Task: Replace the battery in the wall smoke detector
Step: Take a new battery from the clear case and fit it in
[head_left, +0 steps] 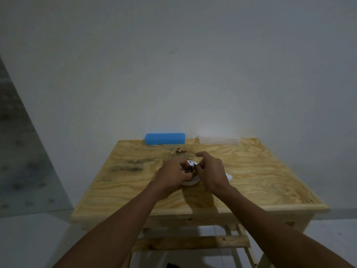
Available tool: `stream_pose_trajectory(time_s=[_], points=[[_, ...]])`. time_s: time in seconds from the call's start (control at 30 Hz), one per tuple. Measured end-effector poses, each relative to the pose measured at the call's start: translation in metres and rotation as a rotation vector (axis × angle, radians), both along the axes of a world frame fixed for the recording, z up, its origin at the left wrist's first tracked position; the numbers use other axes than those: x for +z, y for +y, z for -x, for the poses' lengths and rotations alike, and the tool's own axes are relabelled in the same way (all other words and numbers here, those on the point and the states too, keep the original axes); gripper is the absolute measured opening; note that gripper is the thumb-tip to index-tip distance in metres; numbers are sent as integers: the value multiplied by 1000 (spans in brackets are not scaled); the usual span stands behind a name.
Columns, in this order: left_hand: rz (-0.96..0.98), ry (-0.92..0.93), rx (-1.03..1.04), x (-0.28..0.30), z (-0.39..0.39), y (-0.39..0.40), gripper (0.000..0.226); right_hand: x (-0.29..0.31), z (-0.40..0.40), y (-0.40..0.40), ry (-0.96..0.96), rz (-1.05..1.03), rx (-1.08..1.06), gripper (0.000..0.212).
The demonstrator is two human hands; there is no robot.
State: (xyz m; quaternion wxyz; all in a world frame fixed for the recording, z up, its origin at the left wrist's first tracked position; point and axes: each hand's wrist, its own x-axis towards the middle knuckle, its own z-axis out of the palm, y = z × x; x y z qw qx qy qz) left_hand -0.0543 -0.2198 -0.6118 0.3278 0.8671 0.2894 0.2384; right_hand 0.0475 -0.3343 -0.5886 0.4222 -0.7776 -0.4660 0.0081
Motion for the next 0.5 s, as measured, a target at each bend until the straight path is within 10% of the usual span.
stream_pose_trajectory(time_s=[0.5], points=[[29,-18,13,2,3,-4,20,-5,3,-10,-64,-3,85,50]])
